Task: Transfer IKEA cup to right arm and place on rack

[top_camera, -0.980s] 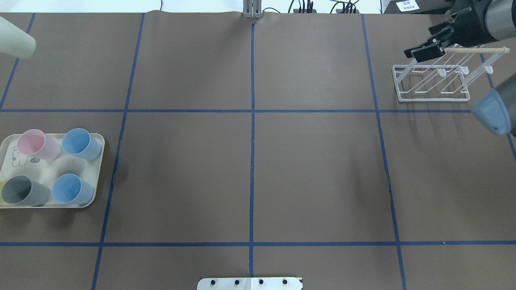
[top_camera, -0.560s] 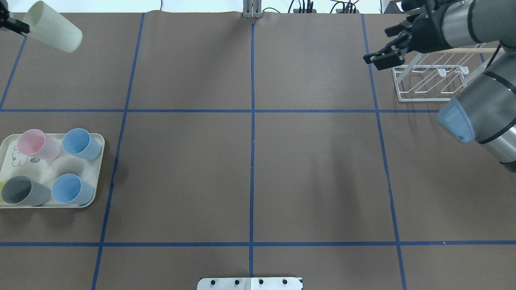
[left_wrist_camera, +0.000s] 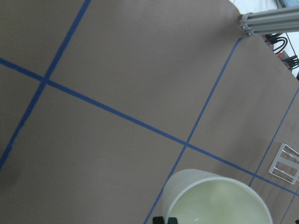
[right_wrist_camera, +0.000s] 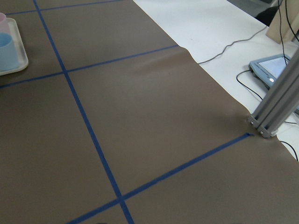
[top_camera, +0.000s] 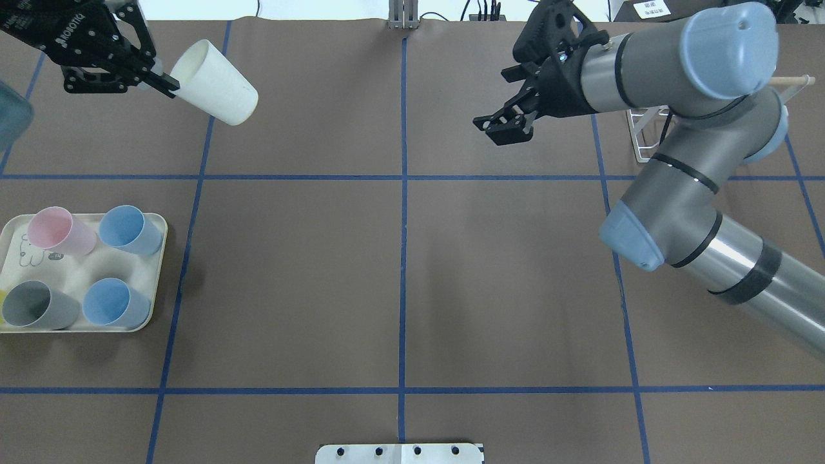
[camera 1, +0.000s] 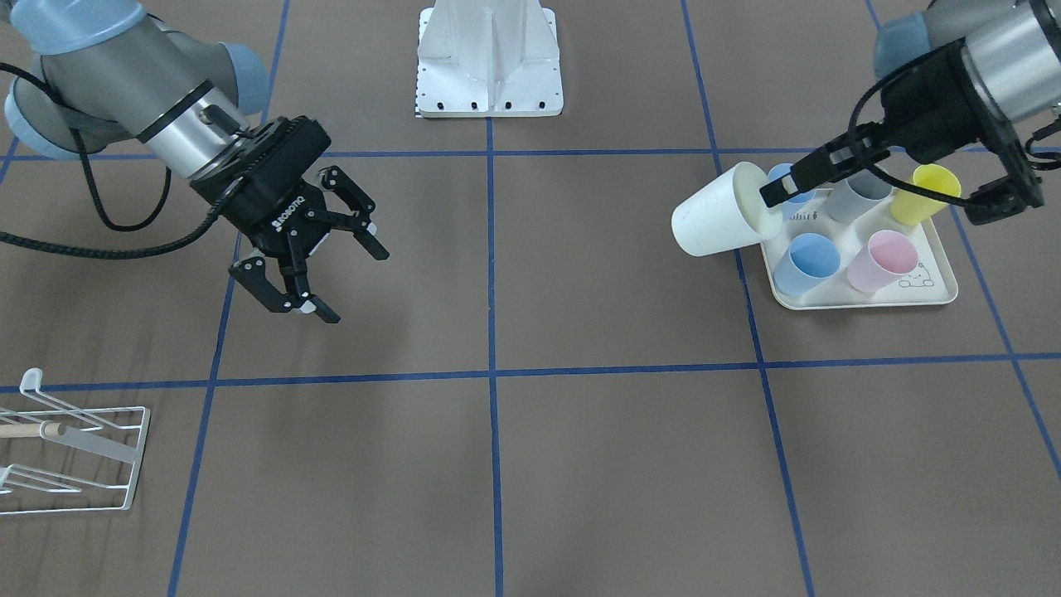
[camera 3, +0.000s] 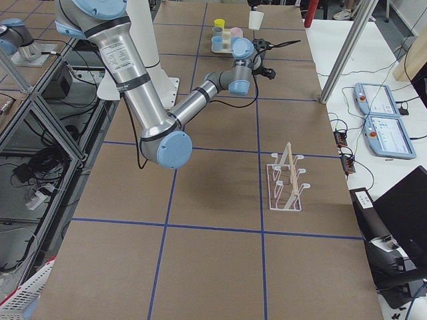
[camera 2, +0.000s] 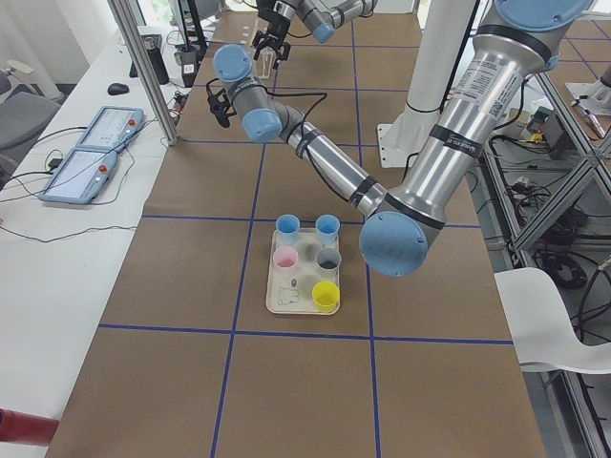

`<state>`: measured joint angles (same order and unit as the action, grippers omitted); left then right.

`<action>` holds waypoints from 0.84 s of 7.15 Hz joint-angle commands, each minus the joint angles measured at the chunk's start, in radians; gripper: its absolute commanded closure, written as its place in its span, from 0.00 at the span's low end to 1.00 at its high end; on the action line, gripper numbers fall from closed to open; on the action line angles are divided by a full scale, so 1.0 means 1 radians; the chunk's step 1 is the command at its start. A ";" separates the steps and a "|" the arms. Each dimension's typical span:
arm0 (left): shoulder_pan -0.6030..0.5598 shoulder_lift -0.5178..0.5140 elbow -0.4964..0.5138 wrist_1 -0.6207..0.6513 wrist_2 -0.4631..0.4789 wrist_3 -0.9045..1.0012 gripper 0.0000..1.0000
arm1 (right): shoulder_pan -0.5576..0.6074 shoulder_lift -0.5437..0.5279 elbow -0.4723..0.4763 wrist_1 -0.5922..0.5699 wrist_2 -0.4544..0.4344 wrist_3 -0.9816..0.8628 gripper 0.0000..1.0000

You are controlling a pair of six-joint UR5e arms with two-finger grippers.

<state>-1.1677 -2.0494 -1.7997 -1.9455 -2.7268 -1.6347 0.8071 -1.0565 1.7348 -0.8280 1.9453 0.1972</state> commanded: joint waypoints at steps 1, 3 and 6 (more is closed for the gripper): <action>0.055 -0.020 -0.033 -0.009 0.001 -0.052 1.00 | -0.112 0.023 -0.015 0.158 -0.159 -0.004 0.02; 0.118 -0.072 -0.033 -0.084 0.048 -0.188 1.00 | -0.164 0.024 -0.017 0.194 -0.226 -0.005 0.01; 0.249 -0.147 -0.026 -0.187 0.289 -0.396 1.00 | -0.265 0.067 -0.017 0.243 -0.407 -0.010 0.01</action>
<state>-0.9502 -2.1783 -1.8293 -2.0999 -2.5069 -1.9728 0.5741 -0.9947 1.7179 -0.6206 1.5889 0.1899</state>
